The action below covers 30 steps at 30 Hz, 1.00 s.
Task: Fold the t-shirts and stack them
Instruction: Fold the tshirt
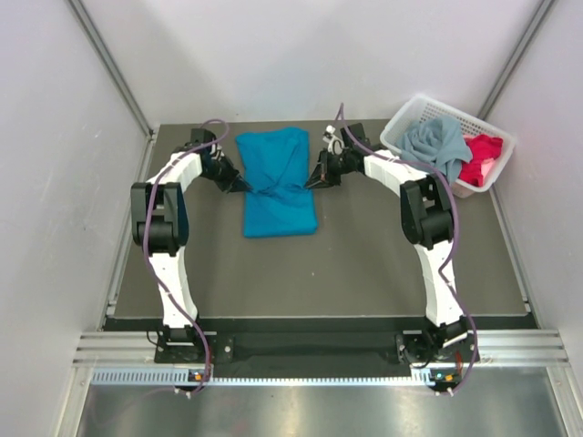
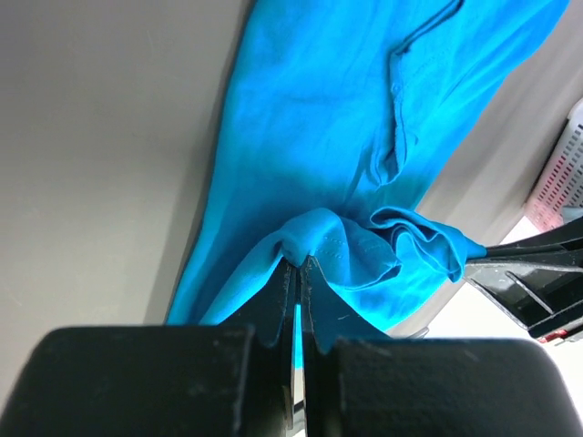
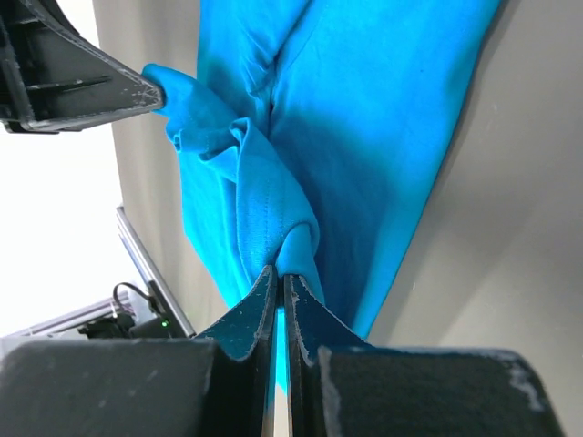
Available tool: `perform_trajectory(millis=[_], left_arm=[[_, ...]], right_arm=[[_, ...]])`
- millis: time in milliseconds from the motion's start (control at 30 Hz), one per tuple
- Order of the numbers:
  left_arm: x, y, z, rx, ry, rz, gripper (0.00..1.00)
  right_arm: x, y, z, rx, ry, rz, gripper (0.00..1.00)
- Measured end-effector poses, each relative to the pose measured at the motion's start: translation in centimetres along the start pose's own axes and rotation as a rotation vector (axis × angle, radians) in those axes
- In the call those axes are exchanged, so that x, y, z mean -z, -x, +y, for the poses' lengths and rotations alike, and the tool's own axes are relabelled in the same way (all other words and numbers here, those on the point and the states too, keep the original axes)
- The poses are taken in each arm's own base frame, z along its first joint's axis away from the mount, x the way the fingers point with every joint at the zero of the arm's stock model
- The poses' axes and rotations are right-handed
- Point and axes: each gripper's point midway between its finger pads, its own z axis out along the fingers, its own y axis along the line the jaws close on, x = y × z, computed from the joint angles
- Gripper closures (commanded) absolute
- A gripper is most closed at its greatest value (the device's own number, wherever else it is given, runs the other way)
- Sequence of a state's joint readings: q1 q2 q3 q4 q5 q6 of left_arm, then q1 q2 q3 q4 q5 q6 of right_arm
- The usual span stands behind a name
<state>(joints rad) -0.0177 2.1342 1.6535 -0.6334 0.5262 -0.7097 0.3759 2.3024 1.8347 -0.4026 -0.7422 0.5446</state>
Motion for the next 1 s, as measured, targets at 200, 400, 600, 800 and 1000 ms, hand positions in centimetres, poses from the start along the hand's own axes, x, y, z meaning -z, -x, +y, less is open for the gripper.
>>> perform_trajectory(millis=[200,400,600,800,1000], left_arm=[[0.1,0.4,0.3,0.008,0.006,-0.009,1.00],[0.3,1.7,0.5,0.028,-0.005,-0.025,1.00],[0.0,2.2,1.0,0.055,0.000,-0.025,1.00],[0.5,3.1,-0.1,0.036,-0.021,-0.049,1.00],[-0.1,3.9,-0.7,0.034,-0.042,-0.050,1.00]], right_arm=[[0.0,0.4,0.6,-0.016,0.029,-0.007,1.00],[-1.3,1.3,-0.3,-0.031,0.051,-0.016,1.00],[-1.9,1.0,-1.7,-0.073,0.038,-0.005,1.00],[-1.2,2.2,-2.1,-0.084,0.043,-0.035,1.00],[-0.5,4.9,-1.4,-0.078,0.071,-0.088,0.98]])
